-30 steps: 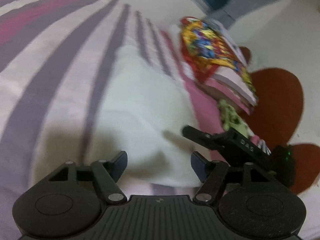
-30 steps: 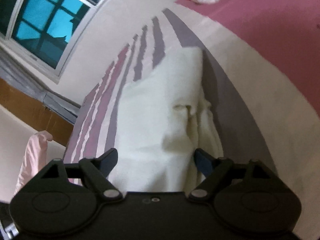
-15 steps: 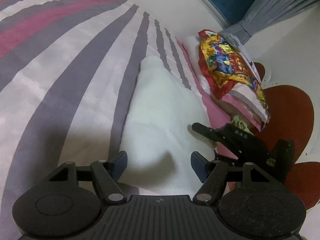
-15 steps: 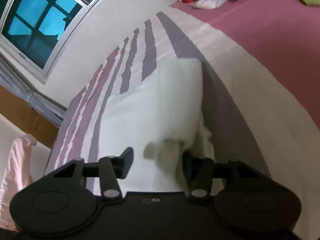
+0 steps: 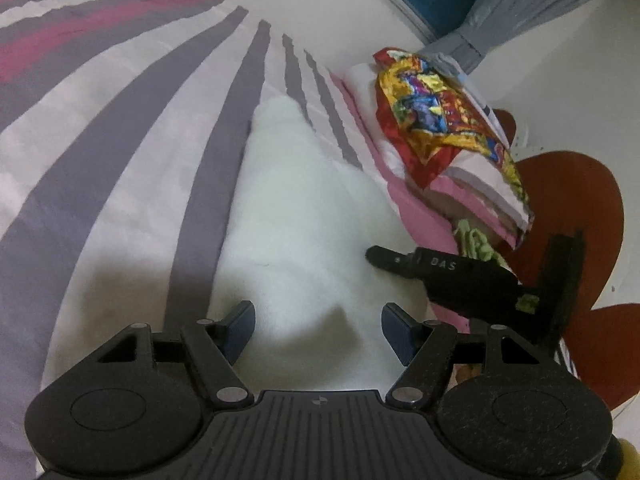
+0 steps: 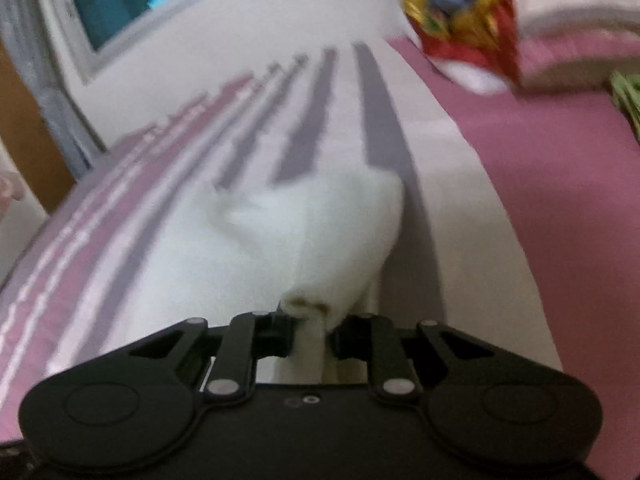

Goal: Fold small clothes
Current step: 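Fold the held side over the sweater with the right tool, release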

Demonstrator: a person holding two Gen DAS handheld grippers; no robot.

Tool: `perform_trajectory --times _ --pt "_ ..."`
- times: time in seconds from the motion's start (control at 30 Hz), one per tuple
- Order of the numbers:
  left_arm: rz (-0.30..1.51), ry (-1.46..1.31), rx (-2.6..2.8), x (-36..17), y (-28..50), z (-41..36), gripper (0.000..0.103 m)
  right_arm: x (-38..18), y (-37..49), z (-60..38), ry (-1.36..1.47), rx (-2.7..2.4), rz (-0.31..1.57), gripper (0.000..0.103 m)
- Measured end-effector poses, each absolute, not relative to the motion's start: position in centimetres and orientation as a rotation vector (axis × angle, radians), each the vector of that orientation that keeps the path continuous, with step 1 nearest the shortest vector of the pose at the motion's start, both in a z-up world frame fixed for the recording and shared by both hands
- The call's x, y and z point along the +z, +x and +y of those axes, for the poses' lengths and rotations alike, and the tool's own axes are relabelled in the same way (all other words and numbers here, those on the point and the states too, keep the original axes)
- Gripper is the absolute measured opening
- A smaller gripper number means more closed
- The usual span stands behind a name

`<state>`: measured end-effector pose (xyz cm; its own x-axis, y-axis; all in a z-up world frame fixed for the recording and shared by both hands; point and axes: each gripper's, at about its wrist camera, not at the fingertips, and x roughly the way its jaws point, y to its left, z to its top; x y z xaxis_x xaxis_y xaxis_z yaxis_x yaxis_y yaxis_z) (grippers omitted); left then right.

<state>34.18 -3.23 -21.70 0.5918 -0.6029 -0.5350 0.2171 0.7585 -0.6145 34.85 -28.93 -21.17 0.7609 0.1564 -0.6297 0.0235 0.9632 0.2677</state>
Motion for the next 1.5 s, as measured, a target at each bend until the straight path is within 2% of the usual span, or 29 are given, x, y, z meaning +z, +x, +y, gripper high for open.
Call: perform_trajectory --times 0.1,0.17,0.23,0.27,0.4,0.6,0.73,0.87,1.03,1.13,1.27,1.4,1.5 --pt "0.810 -0.523 -0.502 -21.3 34.0 -3.1 0.069 -21.2 33.8 -29.0 0.291 0.051 0.704 0.019" --pt "0.806 -0.524 -0.499 -21.0 33.8 -2.8 0.069 -20.5 32.5 -29.4 0.359 0.040 0.695 0.032" --pt "0.809 -0.521 -0.502 -20.9 33.7 -2.6 0.069 -20.4 31.4 -30.1 0.450 0.078 0.717 0.039" --pt "0.809 -0.520 -0.500 -21.0 33.6 -2.6 0.069 -20.4 30.3 -30.3 0.468 0.080 0.716 0.040" --pt "0.820 -0.516 -0.496 -21.3 33.1 -3.2 0.069 -20.7 26.9 -29.6 0.437 0.085 0.763 0.040" --pt "0.874 -0.508 -0.484 -22.0 33.1 -3.4 0.069 -22.4 24.5 -28.5 0.355 0.040 0.824 0.024" --pt "0.854 -0.520 -0.487 -20.4 32.9 -3.0 0.069 -22.2 24.3 -29.1 0.370 0.013 0.850 0.028" --pt "0.809 -0.492 -0.519 -18.5 34.6 -3.7 0.069 -18.9 23.6 -28.9 0.331 0.032 0.711 0.032" --pt "0.791 -0.500 -0.533 -17.3 39.3 -5.9 0.069 -16.8 28.1 -28.9 0.300 0.045 0.647 0.034" --pt "0.843 -0.511 -0.516 -18.2 43.6 -7.7 0.069 -16.3 31.1 -28.8 0.286 0.036 0.620 0.035" --pt "0.845 -0.639 -0.403 -19.9 47.5 -7.2 0.069 -17.3 35.2 -29.3 0.294 -0.010 0.618 0.037" --pt "0.822 -0.629 -0.378 -20.4 49.7 -7.6 0.069 -19.2 38.6 -29.2 0.270 -0.033 0.639 0.037" --pt "0.830 -0.630 -0.391 -21.5 50.2 -7.9 0.069 -21.7 40.6 -28.2 0.150 -0.062 0.732 0.035"
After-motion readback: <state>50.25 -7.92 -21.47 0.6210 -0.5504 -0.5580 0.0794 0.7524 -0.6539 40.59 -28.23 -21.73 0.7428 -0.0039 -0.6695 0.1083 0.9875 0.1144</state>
